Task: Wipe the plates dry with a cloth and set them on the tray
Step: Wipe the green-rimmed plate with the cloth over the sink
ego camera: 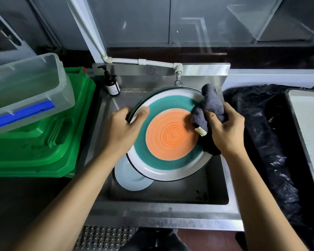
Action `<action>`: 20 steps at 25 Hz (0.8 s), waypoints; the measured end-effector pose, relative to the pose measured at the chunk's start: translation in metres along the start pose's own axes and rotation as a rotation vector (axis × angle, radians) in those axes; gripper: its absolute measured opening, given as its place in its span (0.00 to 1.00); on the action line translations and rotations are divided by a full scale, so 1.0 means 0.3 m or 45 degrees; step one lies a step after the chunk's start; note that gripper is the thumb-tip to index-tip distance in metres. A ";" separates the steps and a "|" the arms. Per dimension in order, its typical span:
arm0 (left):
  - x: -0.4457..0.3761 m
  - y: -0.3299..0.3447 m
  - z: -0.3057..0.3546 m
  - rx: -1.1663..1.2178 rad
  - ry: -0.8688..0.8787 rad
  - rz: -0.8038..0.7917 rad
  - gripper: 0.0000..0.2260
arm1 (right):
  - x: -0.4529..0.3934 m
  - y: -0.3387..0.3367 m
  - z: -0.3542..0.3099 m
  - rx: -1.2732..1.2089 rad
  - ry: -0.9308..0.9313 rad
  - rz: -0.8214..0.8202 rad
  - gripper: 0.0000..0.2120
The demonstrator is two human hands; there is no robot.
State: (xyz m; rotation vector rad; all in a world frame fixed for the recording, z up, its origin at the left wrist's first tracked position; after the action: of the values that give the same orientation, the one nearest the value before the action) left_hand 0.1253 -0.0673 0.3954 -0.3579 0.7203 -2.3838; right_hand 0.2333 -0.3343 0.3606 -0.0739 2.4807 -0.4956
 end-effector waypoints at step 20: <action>0.047 -0.051 0.014 0.219 0.087 0.298 0.19 | 0.060 0.024 0.005 -0.160 0.146 0.202 0.06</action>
State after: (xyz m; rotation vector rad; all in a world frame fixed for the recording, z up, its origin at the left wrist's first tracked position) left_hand 0.1088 -0.0679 0.4087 -0.1131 0.5492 -2.2232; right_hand 0.2199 -0.3312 0.3468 0.1036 2.6017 -0.2834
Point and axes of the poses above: each hand's wrist, its own x-axis away from the middle knuckle, its own y-axis out of the palm, z = x × y, the point moved 6 cm from there along -x, towards the middle knuckle, and after that the axes turned 15 degrees about -y, right-handed, at the moved point
